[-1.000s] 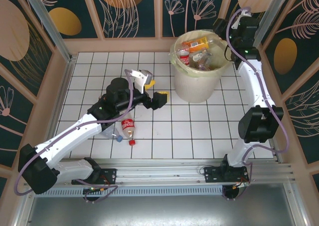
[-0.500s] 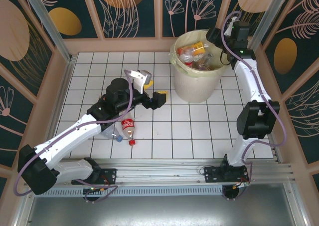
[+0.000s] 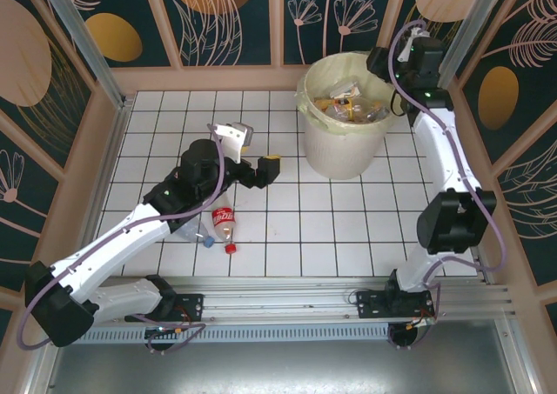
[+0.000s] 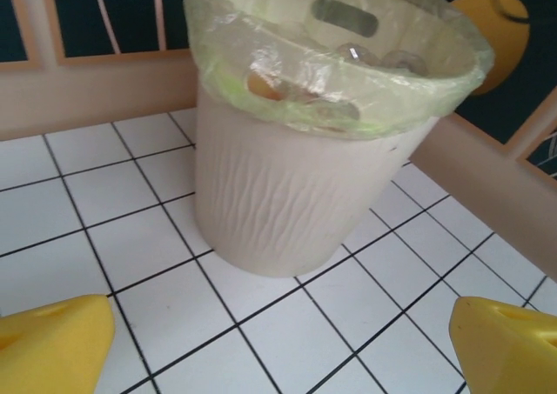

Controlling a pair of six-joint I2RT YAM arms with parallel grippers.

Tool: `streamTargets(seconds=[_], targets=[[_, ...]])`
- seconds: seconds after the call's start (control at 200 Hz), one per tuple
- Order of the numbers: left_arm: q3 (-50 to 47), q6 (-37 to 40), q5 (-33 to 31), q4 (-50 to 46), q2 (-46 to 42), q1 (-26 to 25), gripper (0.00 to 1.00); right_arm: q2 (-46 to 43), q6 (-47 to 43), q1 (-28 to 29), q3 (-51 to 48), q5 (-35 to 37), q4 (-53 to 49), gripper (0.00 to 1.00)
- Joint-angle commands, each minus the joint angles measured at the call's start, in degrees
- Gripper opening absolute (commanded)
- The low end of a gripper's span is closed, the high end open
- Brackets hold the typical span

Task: Put the plastic bottles in the bin

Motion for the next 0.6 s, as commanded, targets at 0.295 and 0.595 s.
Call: streamTargets(seconds=[0.295,0.595], targets=[[-0.17,-4.35,-3.01,-5.30,2.06,7.94,0.98,-23.05,-2.60,0.38,-22.22,-15.75,5.30,0.75],[1.43,-11.32,-8.95,-14.13,8.23,14.98,0.99,-37.30,-0.67,5.43,-37.23,-29.08,3.52,0.81]])
